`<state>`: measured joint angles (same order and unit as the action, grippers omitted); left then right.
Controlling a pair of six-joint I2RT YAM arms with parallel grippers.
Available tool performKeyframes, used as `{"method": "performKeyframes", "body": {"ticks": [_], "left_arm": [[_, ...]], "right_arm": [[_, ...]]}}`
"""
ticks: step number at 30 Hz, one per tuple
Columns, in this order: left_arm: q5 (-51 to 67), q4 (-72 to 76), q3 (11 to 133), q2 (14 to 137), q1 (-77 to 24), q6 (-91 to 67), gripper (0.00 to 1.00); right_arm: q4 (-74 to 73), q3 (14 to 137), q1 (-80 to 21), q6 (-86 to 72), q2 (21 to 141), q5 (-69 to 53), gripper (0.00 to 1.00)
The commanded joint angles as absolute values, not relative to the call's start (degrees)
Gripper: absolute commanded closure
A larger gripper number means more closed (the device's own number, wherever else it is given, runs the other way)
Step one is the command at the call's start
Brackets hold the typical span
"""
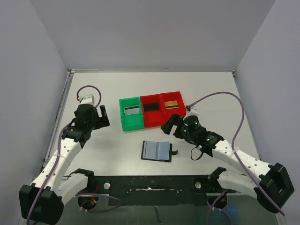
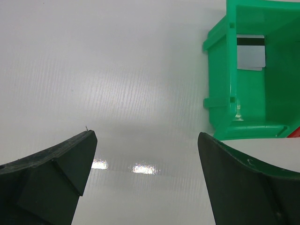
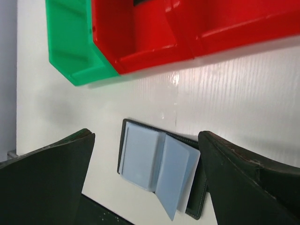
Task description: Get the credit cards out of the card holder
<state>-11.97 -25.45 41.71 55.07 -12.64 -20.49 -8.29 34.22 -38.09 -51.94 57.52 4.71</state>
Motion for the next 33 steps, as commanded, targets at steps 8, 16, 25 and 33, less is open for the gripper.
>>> {"method": "performKeyframes", "body": {"ticks": [8,16,25,33], "left_arm": [[-12.19,-23.15,42.94,54.19,-11.95,-19.95,0.11],[-11.43,-23.03,42.92,54.82,-11.87,-19.86,0.11],[-11.22,-22.94,42.89,55.22,-11.86,-19.78,0.11],[-11.07,-23.01,42.97,55.62,-11.87,-19.77,0.11]], "right_arm": [[-22.87,49.34,-57.49,-64.54,76.23,23.81,0.15],[-26.35,56.12,-58.71,-64.24,86.23,23.13,0.24],[-25.61,58.02,-58.69,-63.03,91.27,18.78,0.33],[-25.41,59.55,-58.63,-62.09,94.64,16.71,0.36]]}}
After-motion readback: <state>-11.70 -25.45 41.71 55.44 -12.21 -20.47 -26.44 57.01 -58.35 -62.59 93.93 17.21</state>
